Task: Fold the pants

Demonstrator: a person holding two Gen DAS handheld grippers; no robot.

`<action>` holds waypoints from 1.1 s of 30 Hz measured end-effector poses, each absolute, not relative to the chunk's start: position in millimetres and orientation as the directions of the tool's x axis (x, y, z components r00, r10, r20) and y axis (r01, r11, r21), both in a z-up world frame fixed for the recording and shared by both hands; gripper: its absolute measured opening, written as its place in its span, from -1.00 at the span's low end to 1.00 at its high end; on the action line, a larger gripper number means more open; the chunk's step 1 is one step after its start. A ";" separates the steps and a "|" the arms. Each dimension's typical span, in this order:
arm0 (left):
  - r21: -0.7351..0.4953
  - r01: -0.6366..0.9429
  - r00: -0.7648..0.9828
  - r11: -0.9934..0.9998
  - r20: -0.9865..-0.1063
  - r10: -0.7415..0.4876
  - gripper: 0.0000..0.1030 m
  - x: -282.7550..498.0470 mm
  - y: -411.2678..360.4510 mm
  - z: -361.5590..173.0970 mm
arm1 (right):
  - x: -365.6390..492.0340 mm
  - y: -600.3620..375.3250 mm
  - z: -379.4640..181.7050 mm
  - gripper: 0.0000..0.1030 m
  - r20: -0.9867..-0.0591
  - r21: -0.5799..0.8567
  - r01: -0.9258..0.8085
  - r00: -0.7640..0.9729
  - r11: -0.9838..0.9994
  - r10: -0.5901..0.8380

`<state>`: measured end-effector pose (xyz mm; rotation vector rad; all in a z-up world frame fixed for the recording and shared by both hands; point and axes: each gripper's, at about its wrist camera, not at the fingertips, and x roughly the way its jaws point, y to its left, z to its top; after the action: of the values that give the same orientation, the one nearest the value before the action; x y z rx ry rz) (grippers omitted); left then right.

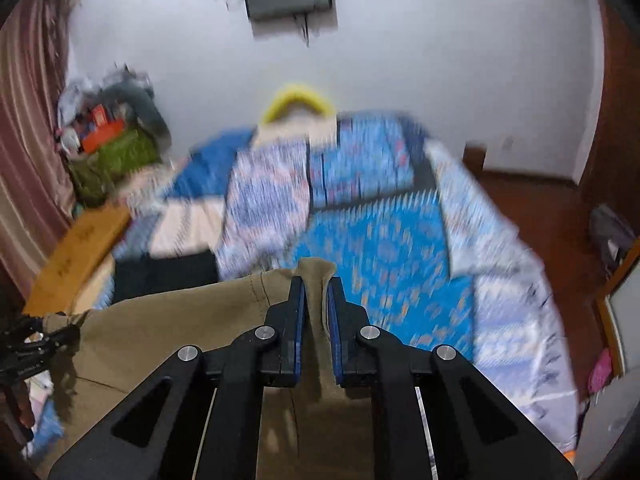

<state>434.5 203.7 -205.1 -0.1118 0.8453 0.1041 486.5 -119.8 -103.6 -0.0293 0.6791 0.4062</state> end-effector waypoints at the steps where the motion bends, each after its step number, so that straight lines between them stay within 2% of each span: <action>1: -0.060 -0.131 0.671 0.989 -0.740 0.044 -0.09 433.6 203.7 -195.9 | 483.4 -121.2 -89.7 -0.82 -0.595 0.102 -0.376 0.719 0.921 0.359; 5: -0.049 -0.111 0.732 0.993 -0.679 0.048 -0.10 423.5 192.3 -149.3 | 458.6 -133.1 -30.6 -0.82 -0.509 0.114 -0.383 0.770 0.917 0.385; 10: -0.043 -0.080 0.749 0.996 -0.662 0.031 -0.10 403.5 179.8 -131.7 | 419.1 -148.3 -11.1 -0.82 -0.476 0.115 -0.401 0.781 0.909 0.405; 17: -0.093 -0.062 0.733 0.994 -0.679 -0.018 -0.10 362.2 171.8 -151.7 | 363.9 -172.5 -39.0 -0.82 -0.510 0.144 -0.420 0.744 0.896 0.432; 21: -0.080 -0.037 0.727 0.996 -0.686 -0.028 -0.10 330.5 164.1 -163.6 | 326.1 -182.0 -62.0 -0.82 -0.527 0.123 -0.414 0.743 0.902 0.412; 29: -0.116 -0.006 0.662 0.993 -0.745 -0.083 -0.10 280.1 158.9 -196.4 | 268.6 -196.9 -104.5 -0.82 -0.584 0.160 -0.397 0.700 0.904 0.411; 33: -0.099 -0.005 0.635 0.995 -0.769 -0.073 -0.10 262.0 152.3 -209.9 | 245.3 -197.8 -123.4 -0.82 -0.618 0.149 -0.390 0.681 0.909 0.393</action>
<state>262.0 152.3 -209.9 -0.0951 0.8828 -0.0388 245.3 -197.8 -123.4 0.0055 0.6946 0.4392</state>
